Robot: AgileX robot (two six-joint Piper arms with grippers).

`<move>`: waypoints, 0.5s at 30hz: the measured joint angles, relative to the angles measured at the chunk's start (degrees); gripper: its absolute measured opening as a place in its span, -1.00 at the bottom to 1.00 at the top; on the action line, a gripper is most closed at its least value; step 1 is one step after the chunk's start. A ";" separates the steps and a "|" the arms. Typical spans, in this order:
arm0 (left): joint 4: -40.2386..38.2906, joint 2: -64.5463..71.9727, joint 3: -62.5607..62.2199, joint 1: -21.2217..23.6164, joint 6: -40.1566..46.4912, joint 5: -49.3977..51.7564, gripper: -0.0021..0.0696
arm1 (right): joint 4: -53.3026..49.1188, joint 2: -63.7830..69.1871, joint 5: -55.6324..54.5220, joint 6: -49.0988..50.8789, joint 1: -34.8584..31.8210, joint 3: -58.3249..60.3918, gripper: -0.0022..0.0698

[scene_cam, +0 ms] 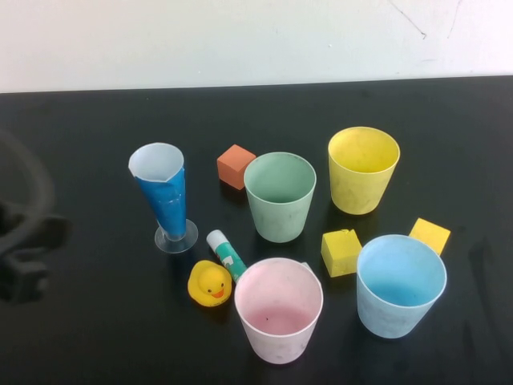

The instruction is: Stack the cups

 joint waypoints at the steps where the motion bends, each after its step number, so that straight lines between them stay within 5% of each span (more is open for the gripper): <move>1: 0.00 2.03 -1.51 -1.73 0.92 1.35 -0.95 | 0.00 0.00 0.28 -0.12 0.00 0.00 -0.95; 15: 14.36 27.28 -19.21 -29.24 -10.14 11.40 -0.82 | -0.07 0.00 1.13 -0.71 0.00 0.00 -0.95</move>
